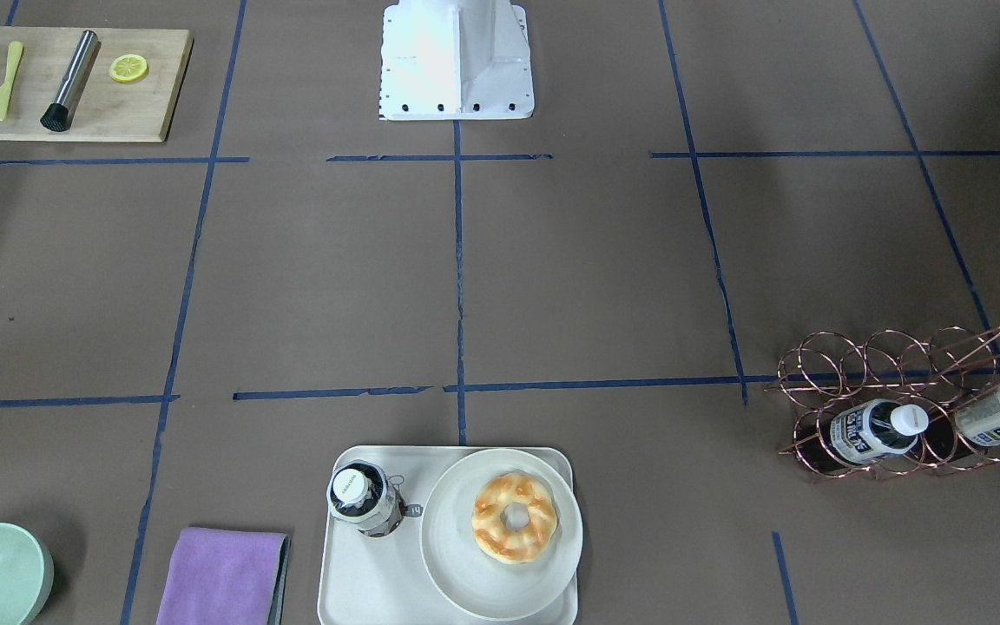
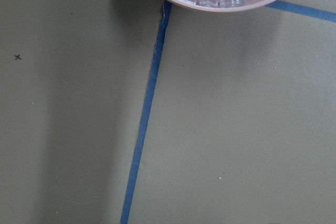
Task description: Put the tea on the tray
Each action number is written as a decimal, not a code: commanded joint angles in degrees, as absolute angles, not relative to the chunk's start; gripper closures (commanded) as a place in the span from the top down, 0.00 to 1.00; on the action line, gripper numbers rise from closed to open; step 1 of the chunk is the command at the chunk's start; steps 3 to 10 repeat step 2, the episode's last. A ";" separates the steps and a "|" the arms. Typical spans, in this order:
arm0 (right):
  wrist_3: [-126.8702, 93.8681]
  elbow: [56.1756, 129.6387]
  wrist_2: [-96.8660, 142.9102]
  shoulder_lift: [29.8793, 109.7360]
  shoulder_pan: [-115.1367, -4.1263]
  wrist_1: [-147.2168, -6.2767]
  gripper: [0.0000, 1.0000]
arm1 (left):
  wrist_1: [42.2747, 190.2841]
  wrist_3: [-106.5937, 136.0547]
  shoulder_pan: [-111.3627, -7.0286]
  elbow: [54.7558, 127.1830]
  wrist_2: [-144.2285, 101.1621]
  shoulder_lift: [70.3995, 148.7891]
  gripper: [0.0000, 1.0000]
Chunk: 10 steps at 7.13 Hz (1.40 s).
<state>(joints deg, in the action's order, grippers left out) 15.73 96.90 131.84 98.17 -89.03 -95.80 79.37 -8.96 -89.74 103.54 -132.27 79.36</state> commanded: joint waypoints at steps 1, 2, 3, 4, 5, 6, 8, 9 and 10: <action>15.73 96.94 131.84 98.17 -89.03 -95.80 1.00 | 79.37 -8.96 -89.74 103.54 -132.28 79.37 1.00; 15.73 96.94 131.84 98.26 -89.03 -95.80 1.00 | 79.37 -8.88 -89.74 103.54 -132.28 79.37 1.00; 15.73 96.94 131.84 98.26 -89.03 -95.80 1.00 | 79.37 -8.88 -89.74 103.54 -132.28 79.37 1.00; 15.73 96.94 131.84 98.26 -89.03 -95.80 1.00 | 79.37 -8.88 -89.74 103.54 -132.28 79.37 1.00; 15.73 96.94 131.84 98.26 -89.03 -95.80 1.00 | 79.37 -8.88 -89.74 103.54 -132.28 79.37 1.00; 15.73 96.94 131.84 98.26 -89.03 -95.80 1.00 | 79.37 -8.88 -89.74 103.54 -132.28 79.37 1.00; 15.73 96.94 131.84 98.26 -89.03 -95.80 1.00 | 79.37 -8.88 -89.74 103.54 -132.28 79.37 1.00; 15.73 96.94 131.84 98.26 -89.03 -95.80 1.00 | 79.37 -8.88 -89.74 103.54 -132.28 79.37 1.00; 15.73 96.94 131.84 98.26 -89.03 -95.80 1.00 | 79.37 -8.88 -89.74 103.54 -132.28 79.37 1.00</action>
